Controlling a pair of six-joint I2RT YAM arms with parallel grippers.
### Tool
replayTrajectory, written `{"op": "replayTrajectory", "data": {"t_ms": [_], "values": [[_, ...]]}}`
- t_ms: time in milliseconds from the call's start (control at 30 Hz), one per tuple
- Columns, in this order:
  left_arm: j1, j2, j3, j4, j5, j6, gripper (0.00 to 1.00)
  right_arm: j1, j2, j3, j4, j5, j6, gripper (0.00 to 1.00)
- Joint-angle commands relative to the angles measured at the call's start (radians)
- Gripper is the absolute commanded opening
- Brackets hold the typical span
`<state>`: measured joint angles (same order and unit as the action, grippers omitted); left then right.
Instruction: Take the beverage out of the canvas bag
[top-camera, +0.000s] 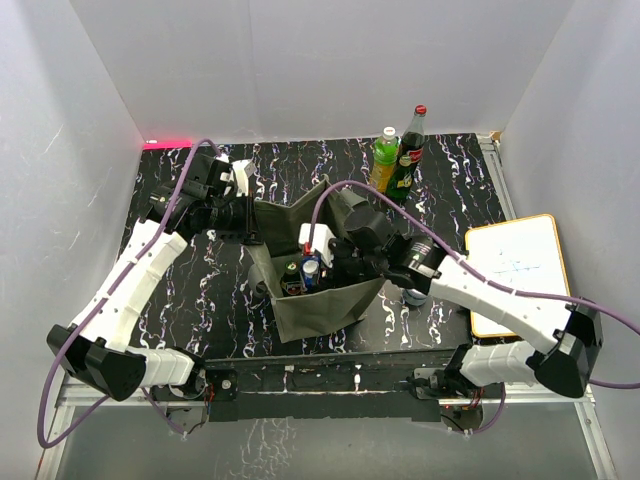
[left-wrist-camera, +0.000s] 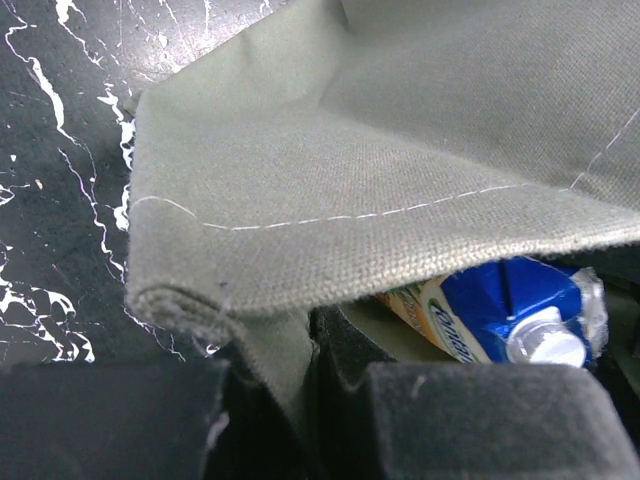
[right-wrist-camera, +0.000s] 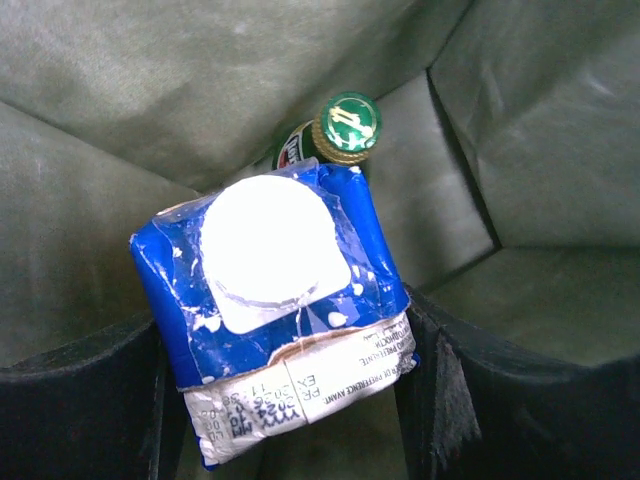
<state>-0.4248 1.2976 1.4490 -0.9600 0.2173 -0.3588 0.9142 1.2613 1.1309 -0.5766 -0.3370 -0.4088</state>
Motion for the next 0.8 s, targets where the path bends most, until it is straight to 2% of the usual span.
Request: {"op": "replayTrajectory", "data": {"t_ms": [0, 100, 200, 400, 633, 767], "values": [[0.004, -0.01, 0.067, 0.011, -0.053, 0.012, 0.0, -0.005, -0.144, 0.056, 0.31, 0.07, 0.17, 0.08], [0.004, -0.017, 0.07, 0.017, -0.057, 0.007, 0.0, -0.005, -0.155, 0.068, 0.341, 0.124, 0.241, 0.08], [0.005, -0.054, 0.003, 0.079, -0.051, 0.003, 0.0, -0.005, -0.14, 0.108, 0.349, 0.197, 0.33, 0.08], [0.004, -0.04, 0.025, 0.081, -0.05, -0.023, 0.01, -0.005, -0.03, 0.368, 0.262, 0.355, 0.538, 0.08], [0.005, -0.03, 0.019, 0.12, -0.069, -0.034, 0.01, -0.005, 0.033, 0.559, 0.202, 0.431, 0.609, 0.08], [0.004, -0.025, 0.027, 0.112, -0.082, -0.02, 0.01, -0.005, 0.035, 0.636, 0.222, 0.504, 0.613, 0.08]]}}
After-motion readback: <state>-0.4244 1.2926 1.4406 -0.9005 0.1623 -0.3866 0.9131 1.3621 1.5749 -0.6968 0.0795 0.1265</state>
